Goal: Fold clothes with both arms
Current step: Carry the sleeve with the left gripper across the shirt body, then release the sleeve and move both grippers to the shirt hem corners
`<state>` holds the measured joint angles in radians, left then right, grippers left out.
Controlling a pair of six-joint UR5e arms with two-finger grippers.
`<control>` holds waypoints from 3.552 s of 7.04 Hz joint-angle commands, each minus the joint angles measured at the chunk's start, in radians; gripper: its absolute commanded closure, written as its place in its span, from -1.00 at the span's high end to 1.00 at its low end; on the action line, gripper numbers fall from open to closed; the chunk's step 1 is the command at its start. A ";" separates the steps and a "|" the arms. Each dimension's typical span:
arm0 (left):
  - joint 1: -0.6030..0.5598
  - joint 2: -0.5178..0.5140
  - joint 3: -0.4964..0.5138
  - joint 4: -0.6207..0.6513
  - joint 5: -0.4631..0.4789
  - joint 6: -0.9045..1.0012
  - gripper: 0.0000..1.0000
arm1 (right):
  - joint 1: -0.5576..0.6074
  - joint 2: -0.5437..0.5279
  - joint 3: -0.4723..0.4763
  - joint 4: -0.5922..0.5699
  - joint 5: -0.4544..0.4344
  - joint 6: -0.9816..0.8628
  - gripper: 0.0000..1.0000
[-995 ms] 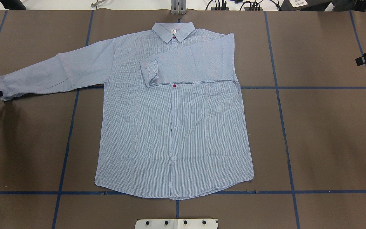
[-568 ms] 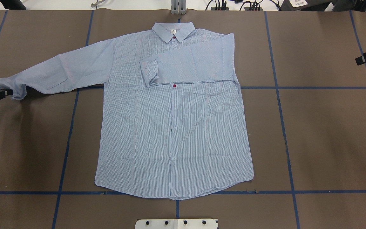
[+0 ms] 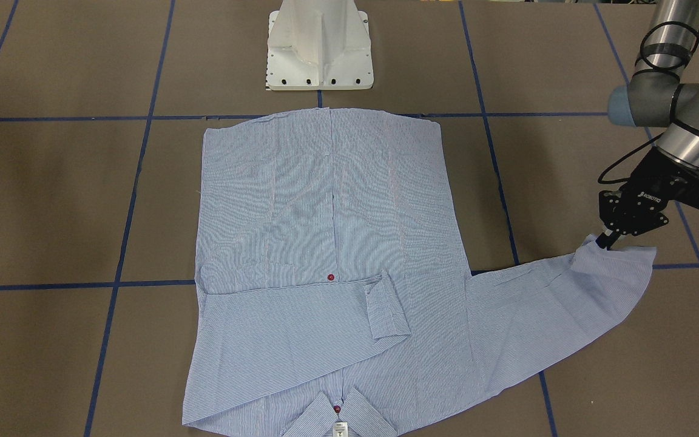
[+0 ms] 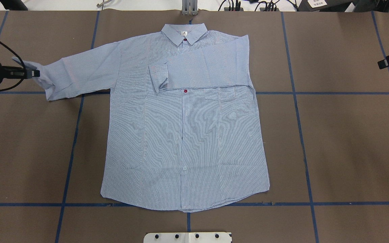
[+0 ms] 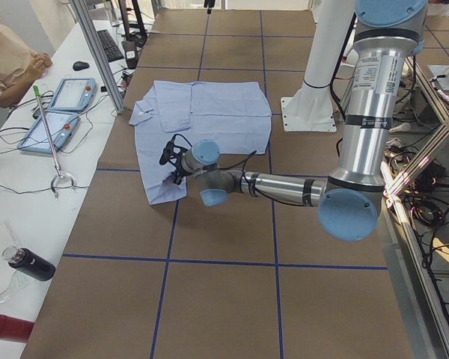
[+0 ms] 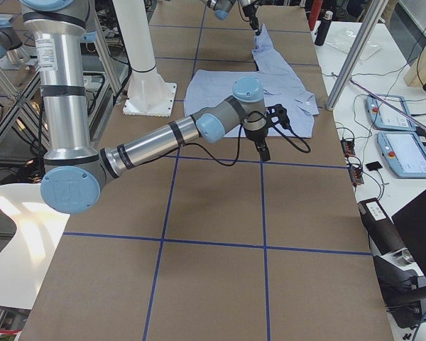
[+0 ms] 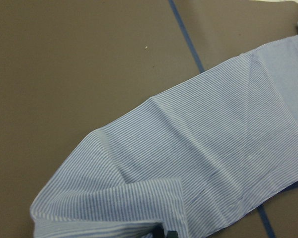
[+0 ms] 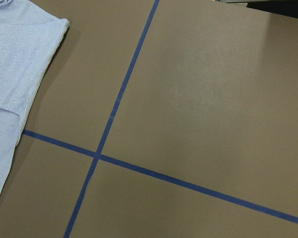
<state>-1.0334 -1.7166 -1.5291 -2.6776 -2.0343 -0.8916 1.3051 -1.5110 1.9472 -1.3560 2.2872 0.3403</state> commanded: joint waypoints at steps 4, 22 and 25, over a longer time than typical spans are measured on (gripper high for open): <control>0.217 -0.513 -0.051 0.617 0.125 -0.105 -1.00 | 0.000 0.000 -0.001 0.000 0.000 0.000 1.00; 0.570 -0.837 0.246 0.706 0.522 -0.190 1.00 | -0.032 0.020 0.016 0.071 -0.003 0.225 1.00; 0.507 -0.567 -0.111 0.791 0.374 -0.064 1.00 | -0.333 0.018 0.117 0.199 -0.260 0.630 1.00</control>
<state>-0.4972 -2.3972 -1.4993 -1.8994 -1.5793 -0.9905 1.1071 -1.4924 2.0092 -1.1811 2.1548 0.8195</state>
